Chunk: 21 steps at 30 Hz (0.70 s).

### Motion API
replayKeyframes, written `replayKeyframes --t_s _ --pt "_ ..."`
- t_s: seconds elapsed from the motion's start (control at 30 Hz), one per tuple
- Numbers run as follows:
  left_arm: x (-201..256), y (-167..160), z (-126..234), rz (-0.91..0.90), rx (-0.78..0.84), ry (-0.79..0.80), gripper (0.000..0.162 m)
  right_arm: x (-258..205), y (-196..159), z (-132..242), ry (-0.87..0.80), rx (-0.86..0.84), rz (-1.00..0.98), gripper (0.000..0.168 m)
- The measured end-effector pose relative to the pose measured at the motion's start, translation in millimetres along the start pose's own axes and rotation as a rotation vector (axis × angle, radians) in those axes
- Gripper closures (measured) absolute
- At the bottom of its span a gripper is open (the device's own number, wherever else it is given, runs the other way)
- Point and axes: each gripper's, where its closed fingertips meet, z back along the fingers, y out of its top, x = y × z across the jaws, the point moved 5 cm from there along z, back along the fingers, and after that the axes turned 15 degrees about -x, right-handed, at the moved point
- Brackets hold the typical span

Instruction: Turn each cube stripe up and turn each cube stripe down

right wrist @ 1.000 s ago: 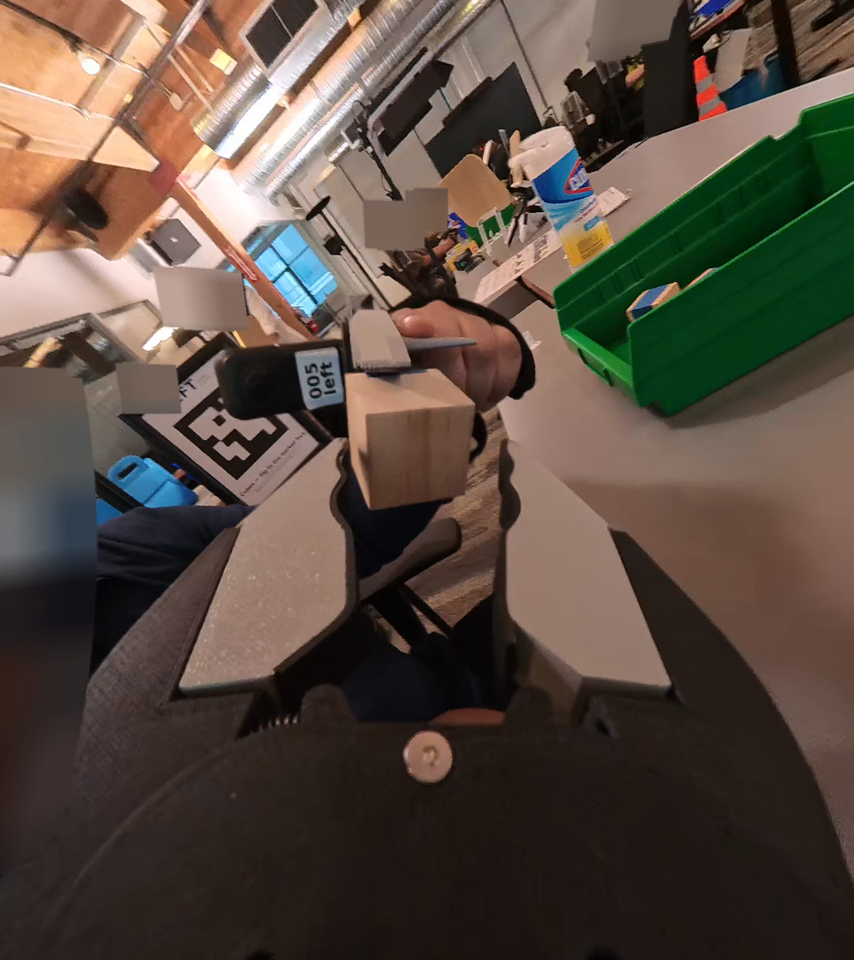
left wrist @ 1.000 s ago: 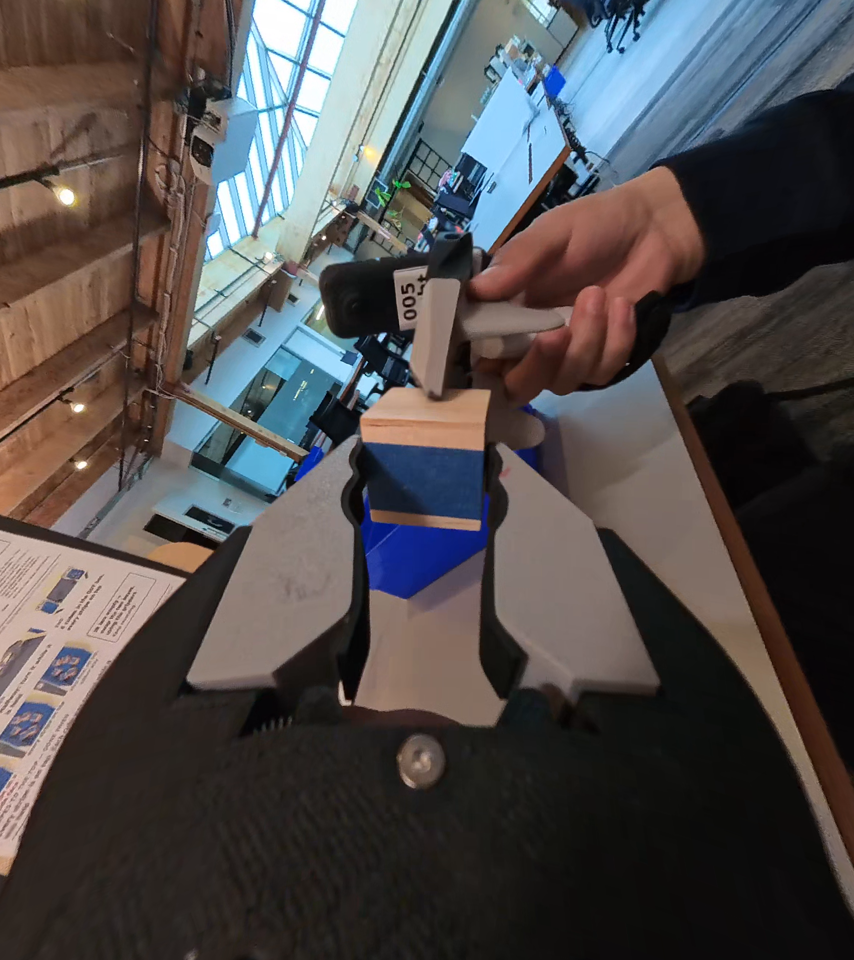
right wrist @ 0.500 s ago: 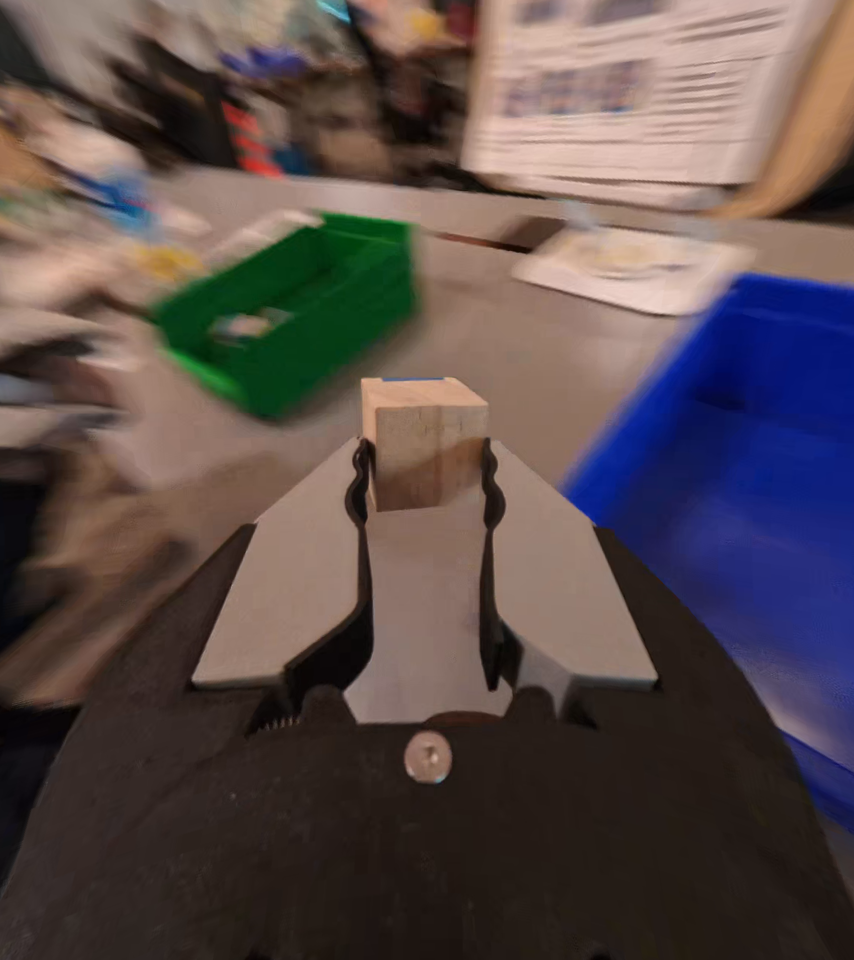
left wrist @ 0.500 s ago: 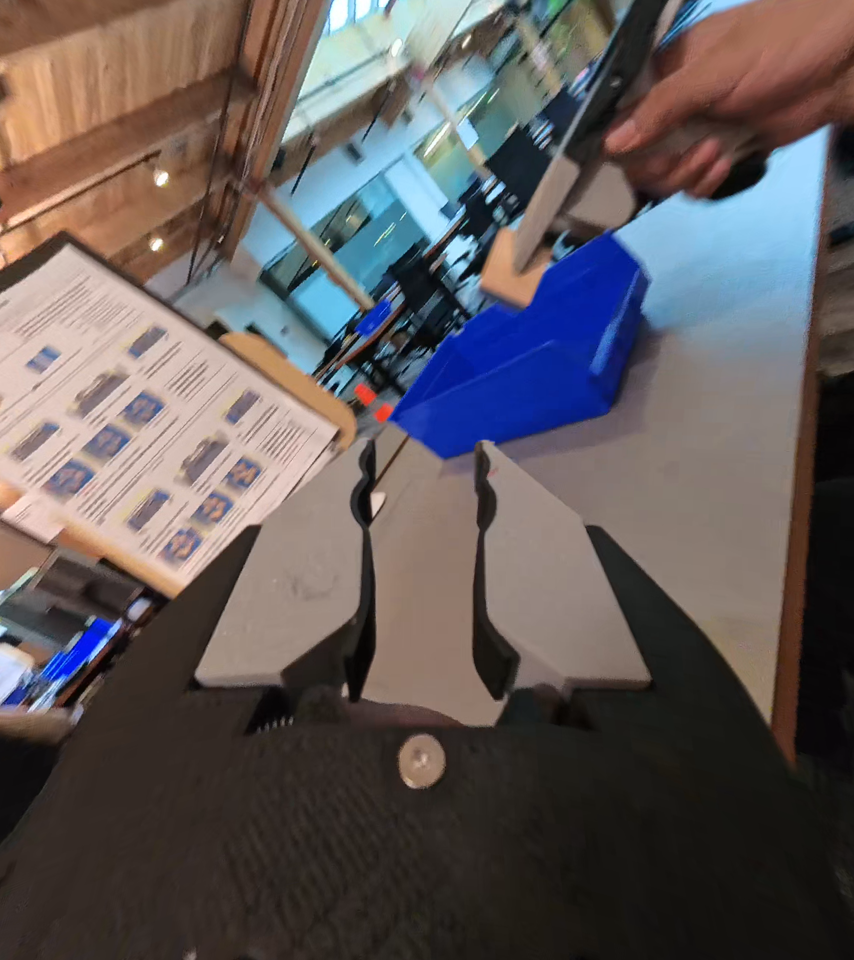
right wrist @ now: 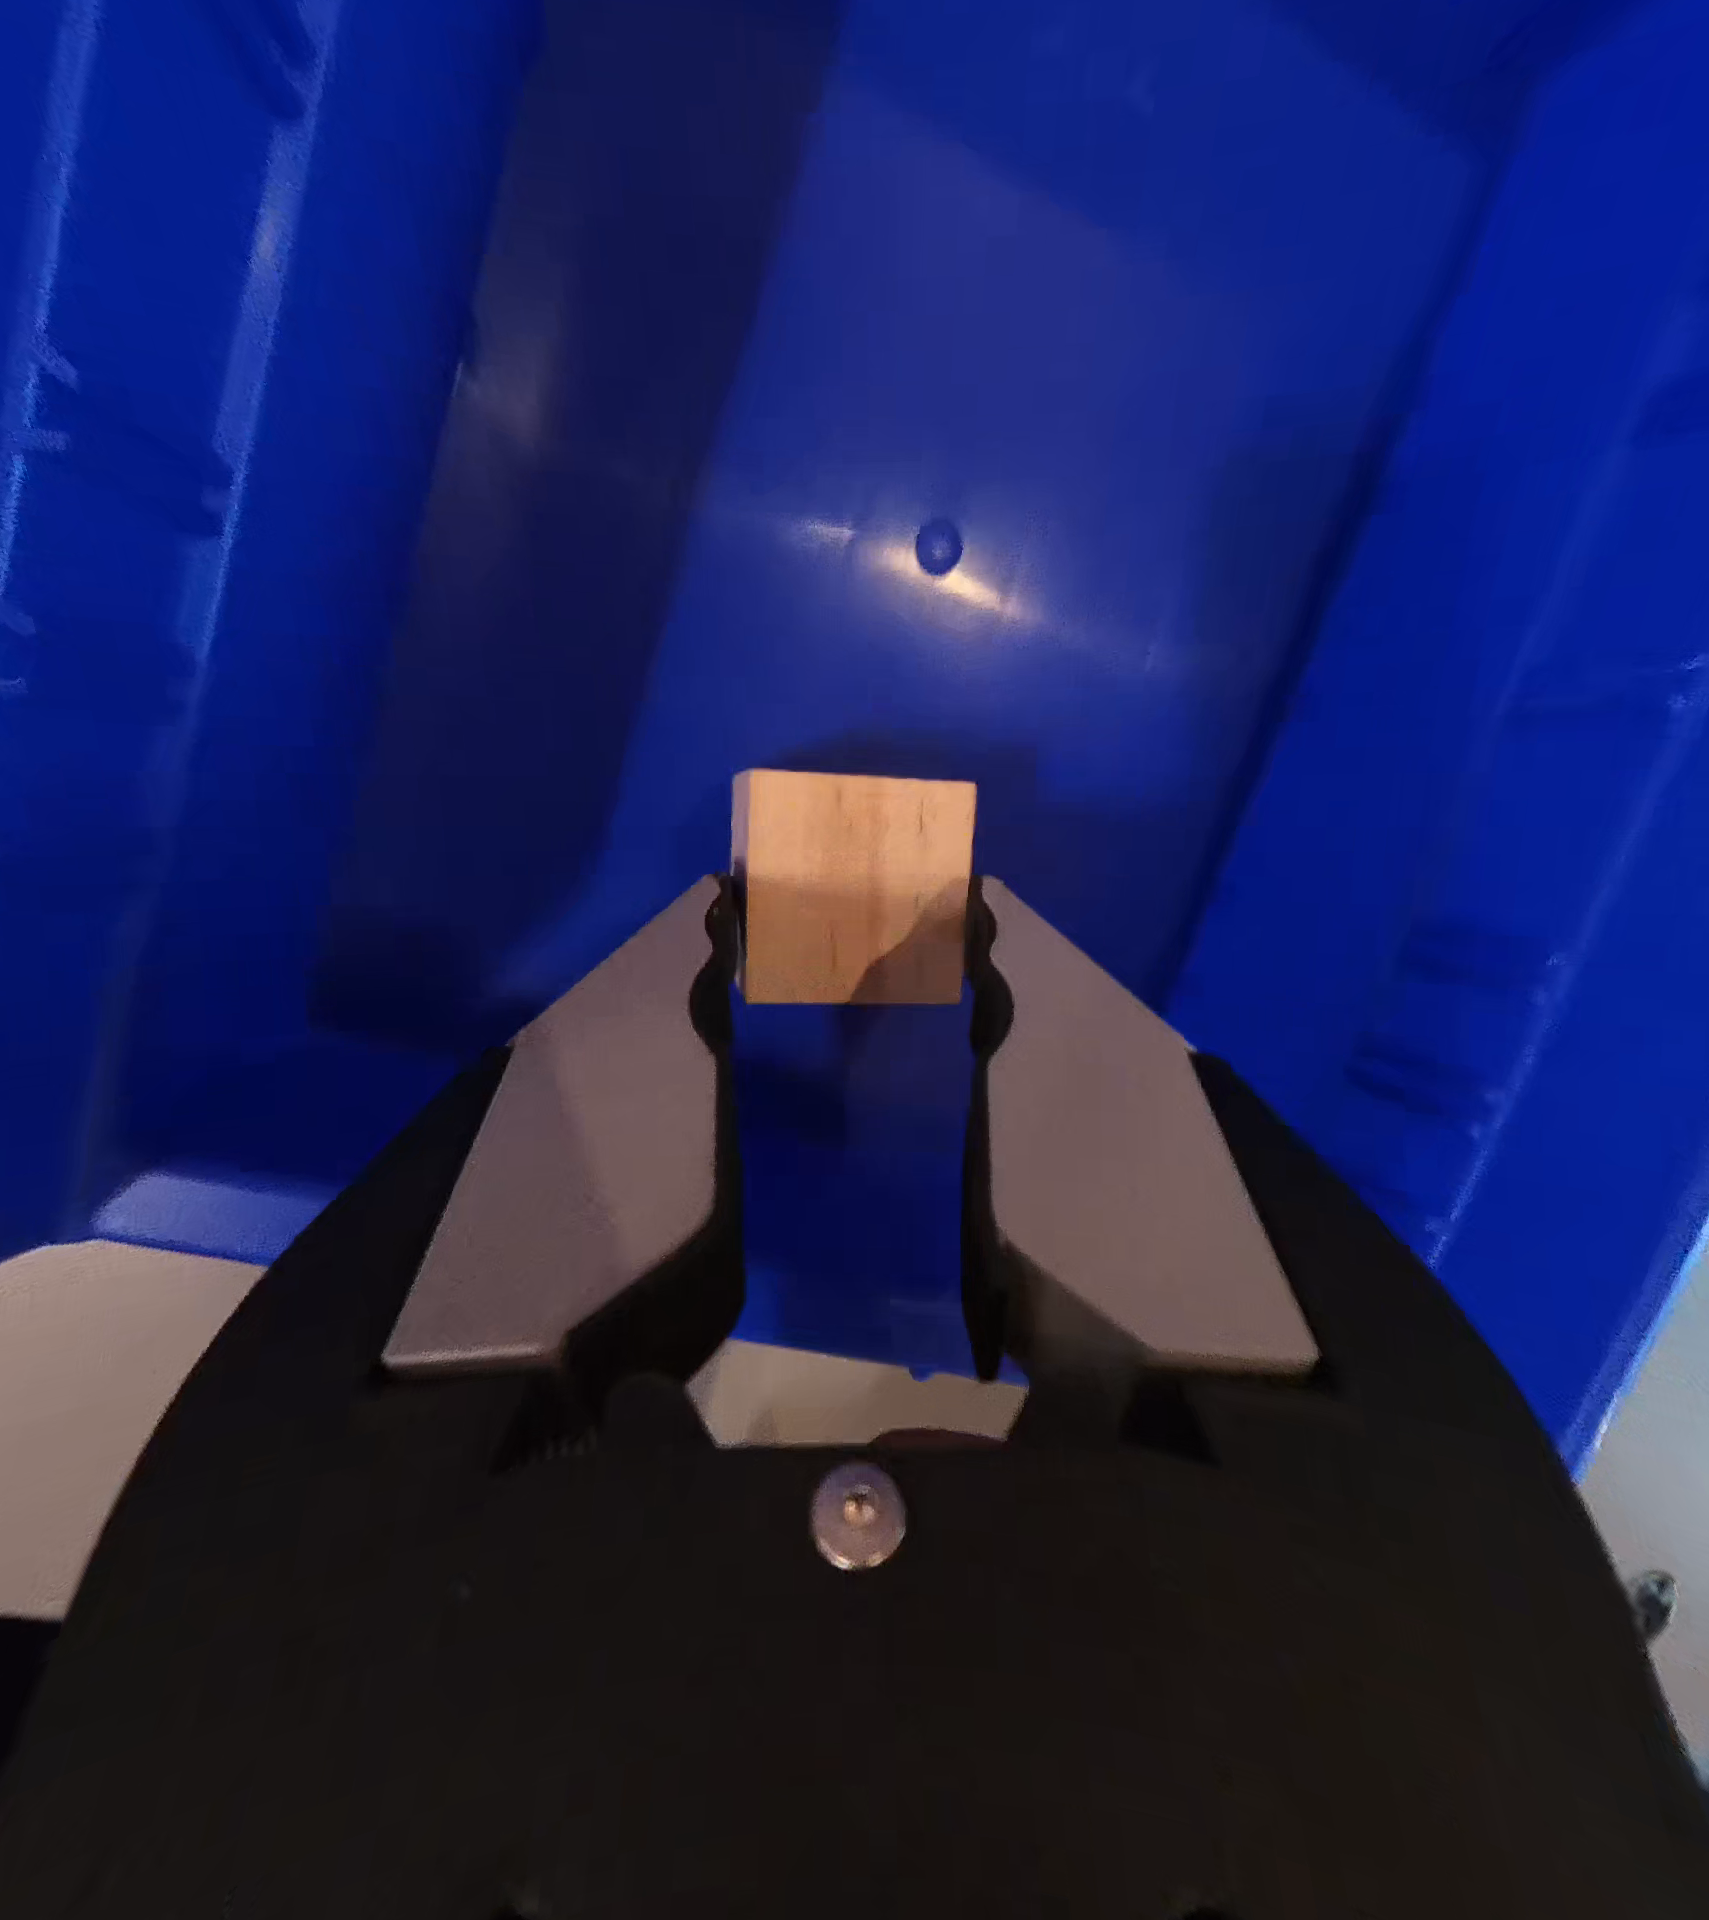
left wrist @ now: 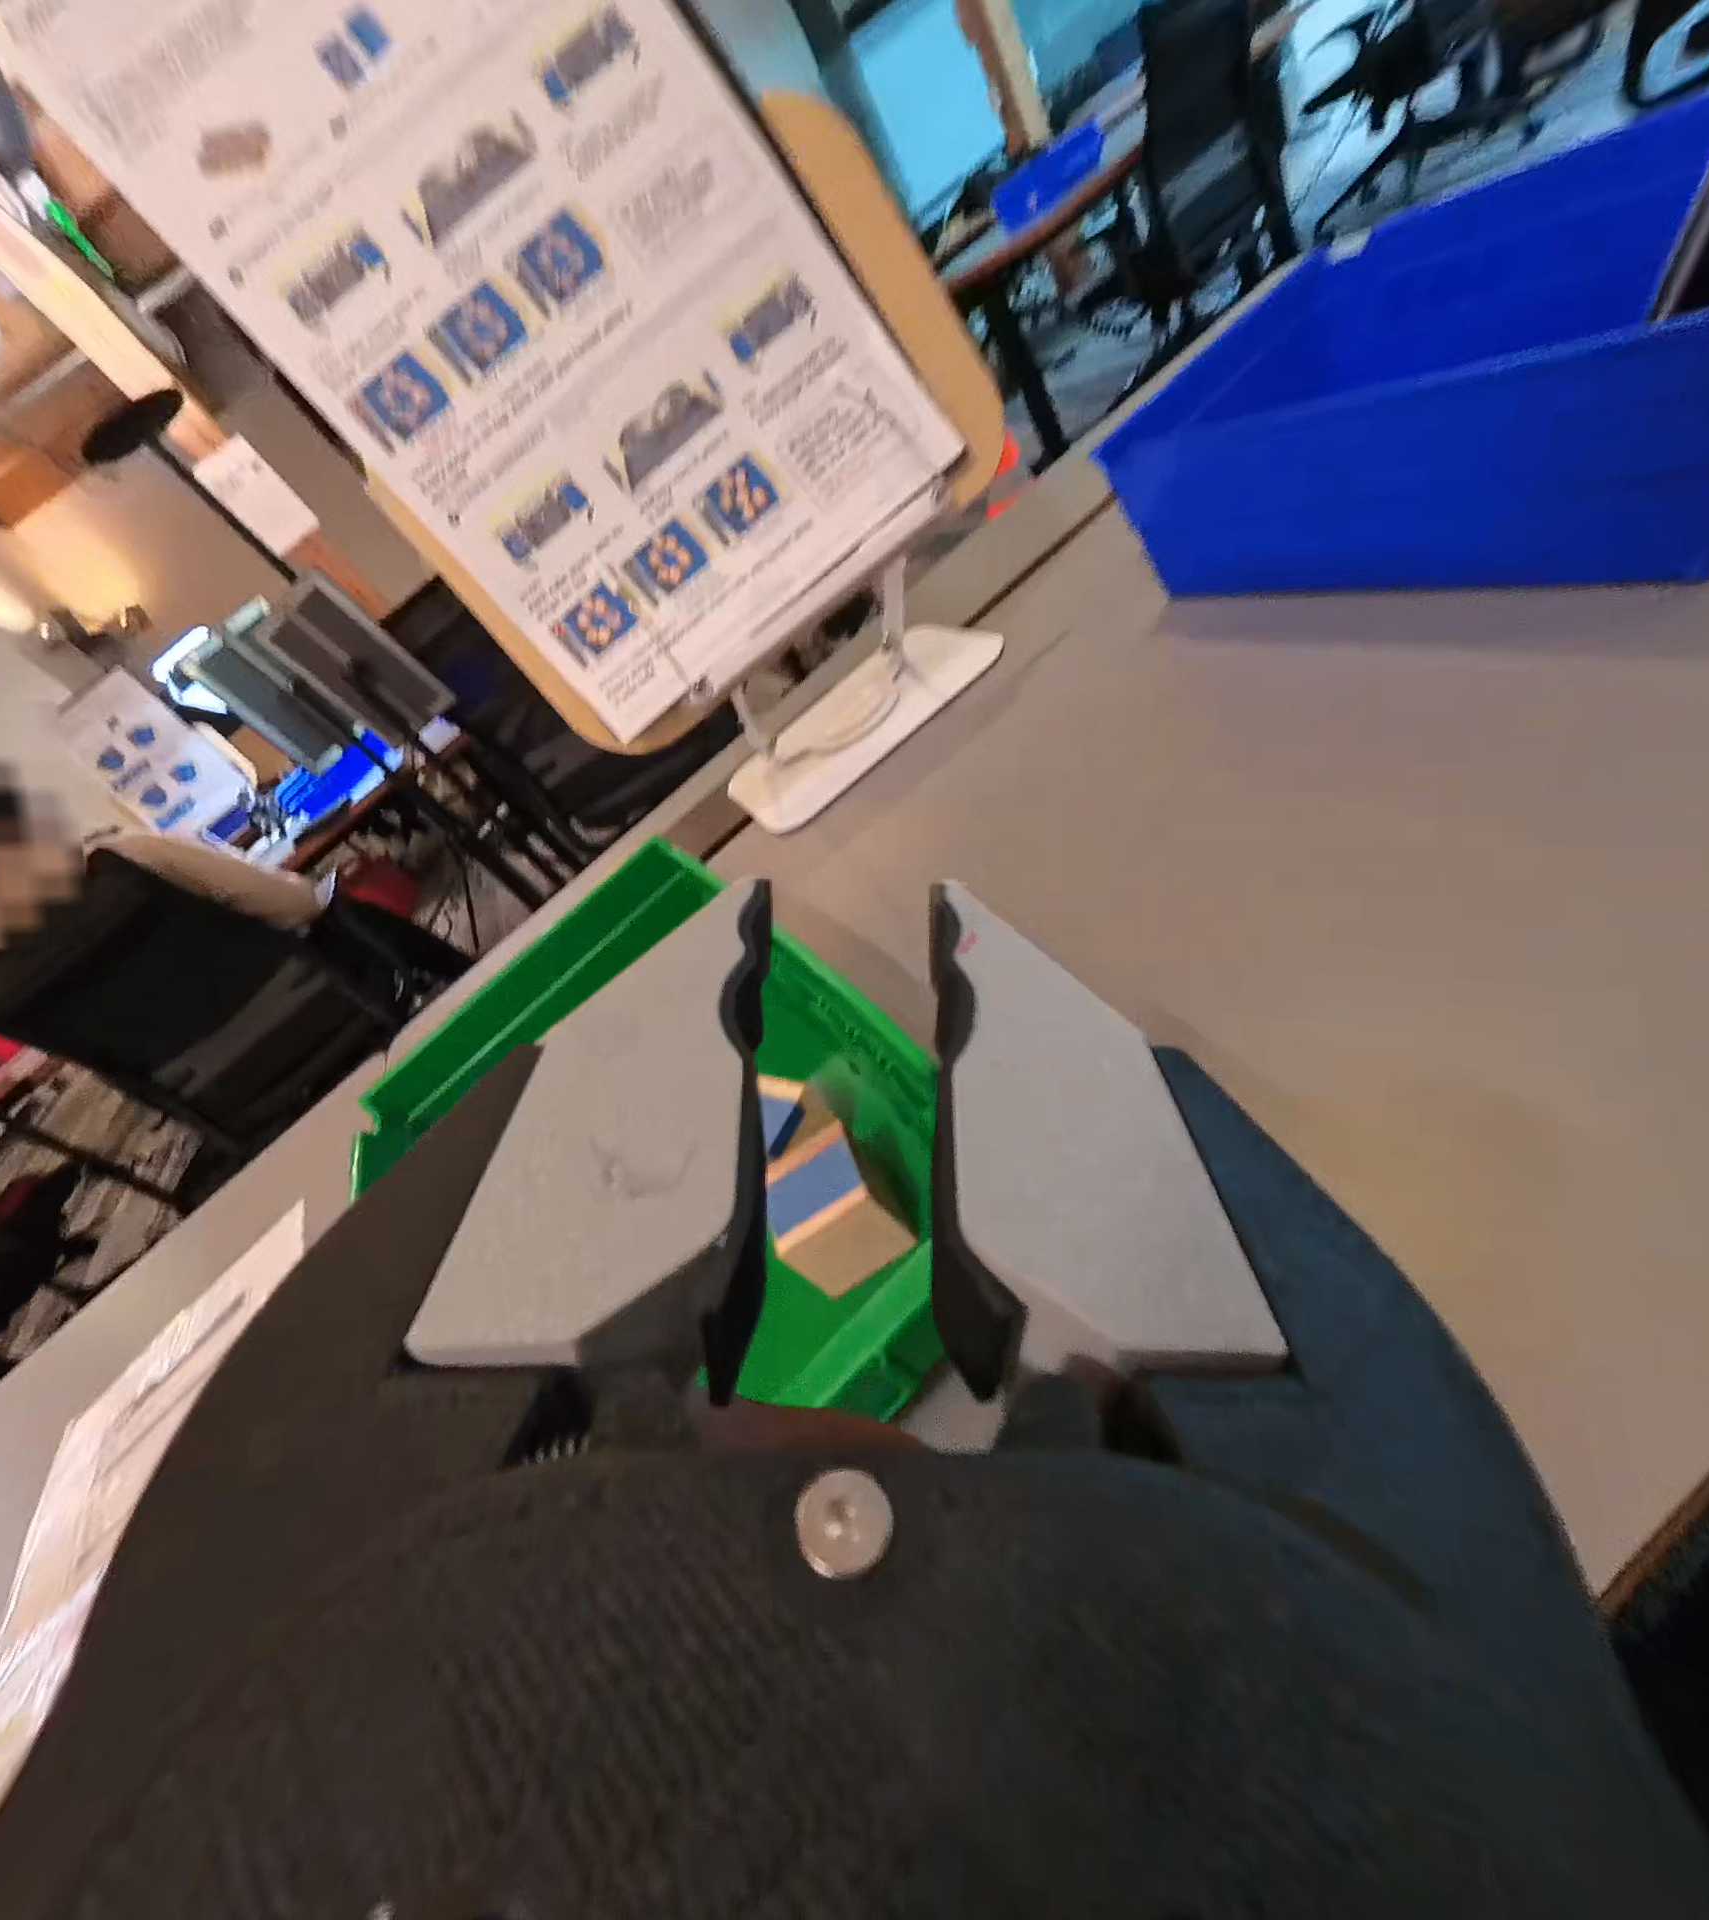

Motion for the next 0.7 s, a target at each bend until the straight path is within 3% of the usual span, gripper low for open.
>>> replayKeyframes --t_s 0.03,0.13,0.23,0.43,0.57,0.7 --pt "-2.9 -6.2 -2.9 0.005 -0.037 0.004 0.133 0.8 0.2 2.3 -0.005 0.029 -0.007 0.123" --pt "-8.6 -23.7 -12.3 0.054 -0.123 -0.046 0.129 2.5 -5.2 21.0 0.006 0.158 -0.046 0.109" --pt "-14.9 -39.2 -29.8 0.136 -0.199 -0.143 0.127 0.4 -18.2 48.9 0.024 0.323 -0.075 0.11" --pt "-24.8 -65.2 -71.1 0.167 -0.474 -0.296 0.105 -32.5 -40.1 88.2 0.198 0.587 -0.045 0.113" --pt "-35.8 -81.2 -87.1 0.108 -0.625 -0.301 0.103 -49.0 -46.3 99.8 0.261 0.612 0.029 0.111" --pt "-41.4 -96.6 -104.6 0.221 -0.771 -0.335 0.102 -52.0 -53.8 112.7 0.276 0.658 0.036 0.111"
